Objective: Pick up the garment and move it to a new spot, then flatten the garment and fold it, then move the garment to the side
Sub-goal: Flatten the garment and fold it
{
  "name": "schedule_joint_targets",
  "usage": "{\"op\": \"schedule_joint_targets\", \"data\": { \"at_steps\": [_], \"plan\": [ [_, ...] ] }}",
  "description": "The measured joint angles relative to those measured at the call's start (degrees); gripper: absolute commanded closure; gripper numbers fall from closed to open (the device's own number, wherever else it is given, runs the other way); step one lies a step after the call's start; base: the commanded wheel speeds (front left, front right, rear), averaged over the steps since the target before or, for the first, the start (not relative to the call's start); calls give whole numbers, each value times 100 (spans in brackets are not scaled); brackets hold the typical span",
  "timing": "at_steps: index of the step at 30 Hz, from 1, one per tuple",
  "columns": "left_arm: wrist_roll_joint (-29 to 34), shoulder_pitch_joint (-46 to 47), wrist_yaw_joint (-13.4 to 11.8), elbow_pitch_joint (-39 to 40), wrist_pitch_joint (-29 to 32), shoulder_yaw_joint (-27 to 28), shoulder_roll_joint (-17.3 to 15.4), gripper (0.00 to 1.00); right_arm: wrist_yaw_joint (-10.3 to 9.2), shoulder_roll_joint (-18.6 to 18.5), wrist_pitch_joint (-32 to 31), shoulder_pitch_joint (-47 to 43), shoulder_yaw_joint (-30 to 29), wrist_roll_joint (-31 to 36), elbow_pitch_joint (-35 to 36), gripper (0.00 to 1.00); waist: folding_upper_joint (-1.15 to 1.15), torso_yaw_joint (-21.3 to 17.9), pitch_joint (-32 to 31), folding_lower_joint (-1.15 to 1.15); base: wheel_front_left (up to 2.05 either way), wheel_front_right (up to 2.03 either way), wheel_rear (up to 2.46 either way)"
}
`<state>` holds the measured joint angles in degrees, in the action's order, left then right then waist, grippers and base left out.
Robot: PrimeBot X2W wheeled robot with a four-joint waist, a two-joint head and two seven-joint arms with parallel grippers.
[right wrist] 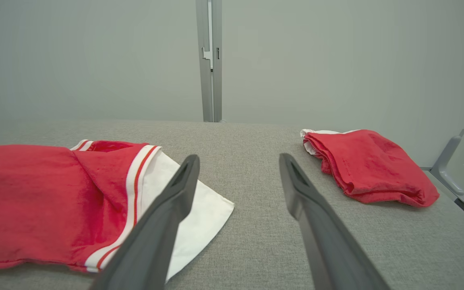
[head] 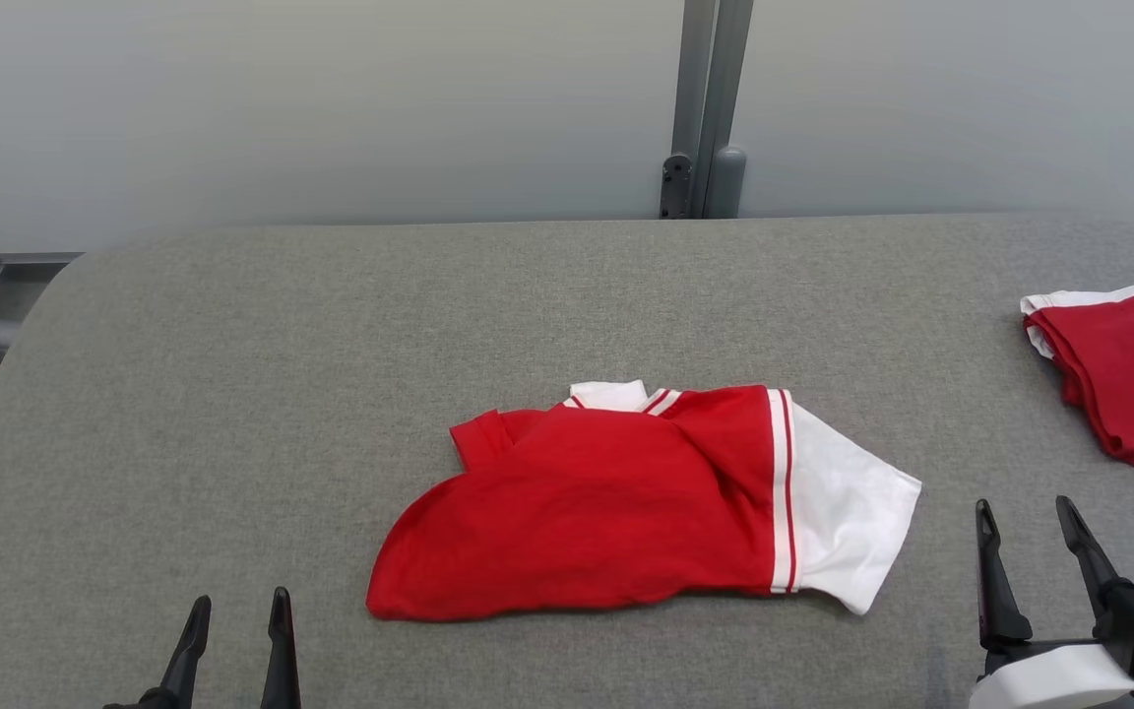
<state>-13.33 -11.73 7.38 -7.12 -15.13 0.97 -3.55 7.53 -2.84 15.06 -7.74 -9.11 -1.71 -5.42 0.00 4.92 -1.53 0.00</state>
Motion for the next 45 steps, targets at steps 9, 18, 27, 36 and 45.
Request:
{"op": "schedule_joint_targets", "data": {
  "at_steps": [9,18,27,36,45],
  "plan": [
    [-45,40,0,-26,0,-62,-90,0,0,0,0,32,121,0,-19,0,0,-67,13,0,0,0,0],
    [-20,124,1,66,0,-162,-132,0,0,-53,0,92,210,-1,-24,0,0,-124,35,0,0,0,0],
    [-123,255,1,21,0,-510,-256,0,0,-543,0,561,709,-328,-182,0,0,-189,162,0,0,0,0],
    [-668,1122,2,-342,1739,-1152,-725,0,0,-2557,-1567,2316,3038,-1658,-1058,0,0,-189,805,0,0,0,0],
    [-1138,1242,-9,-73,2964,-1361,-730,0,0,-3279,-2504,3218,4503,-2590,-1700,0,0,-77,1460,0,0,0,0]
  ]
}}
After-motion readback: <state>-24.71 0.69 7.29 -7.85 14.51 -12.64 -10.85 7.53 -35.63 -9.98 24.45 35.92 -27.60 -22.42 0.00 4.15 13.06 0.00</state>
